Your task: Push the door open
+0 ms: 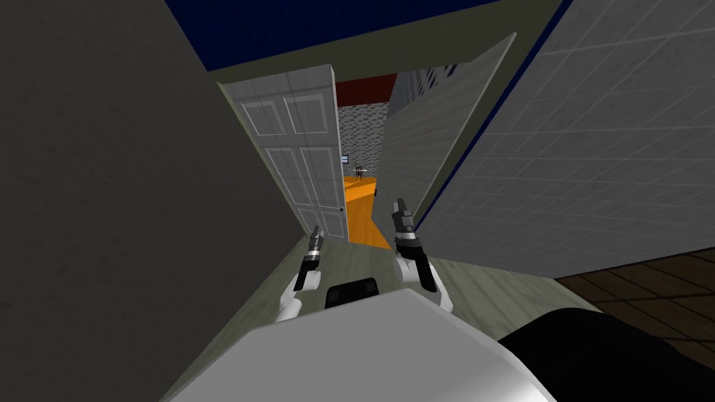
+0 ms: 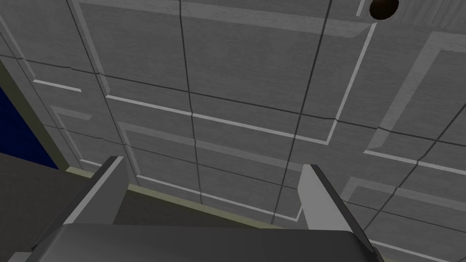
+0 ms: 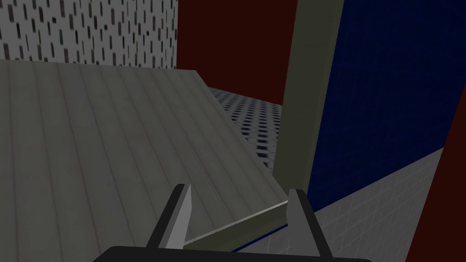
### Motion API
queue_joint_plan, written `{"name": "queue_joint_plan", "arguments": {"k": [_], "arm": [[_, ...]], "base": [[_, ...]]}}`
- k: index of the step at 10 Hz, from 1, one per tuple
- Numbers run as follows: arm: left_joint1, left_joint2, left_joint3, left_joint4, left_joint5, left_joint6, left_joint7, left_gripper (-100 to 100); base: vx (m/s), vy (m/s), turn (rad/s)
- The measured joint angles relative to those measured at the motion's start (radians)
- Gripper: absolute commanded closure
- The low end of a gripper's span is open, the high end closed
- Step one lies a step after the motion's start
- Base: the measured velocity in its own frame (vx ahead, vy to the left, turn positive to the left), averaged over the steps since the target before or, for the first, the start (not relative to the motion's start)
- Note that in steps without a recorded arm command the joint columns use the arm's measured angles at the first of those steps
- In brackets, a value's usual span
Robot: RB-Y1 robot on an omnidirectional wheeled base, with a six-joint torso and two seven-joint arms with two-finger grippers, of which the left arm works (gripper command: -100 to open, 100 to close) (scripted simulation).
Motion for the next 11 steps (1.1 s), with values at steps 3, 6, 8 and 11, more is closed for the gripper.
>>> {"name": "queue_joint_plan", "arguments": {"k": [3, 6, 8, 11], "arm": [[-0.024, 0.001, -0.006, 0.067, 0.000, -0.009, -0.001, -100], [-0.053, -0.003, -0.011, 0.143, -0.001, -0.023, -0.003, -100], [-0.081, -0.007, -0.014, 0.207, -0.002, -0.034, -0.005, -100], [-0.111, -0.013, -0.019, 0.280, -0.002, -0.043, -0.008, -100]], "base": [[0.068, 0.017, -0.038], [0.086, 0.025, -0.068], [0.097, 0.025, -0.059], [0.096, 0.018, -0.059]]}}
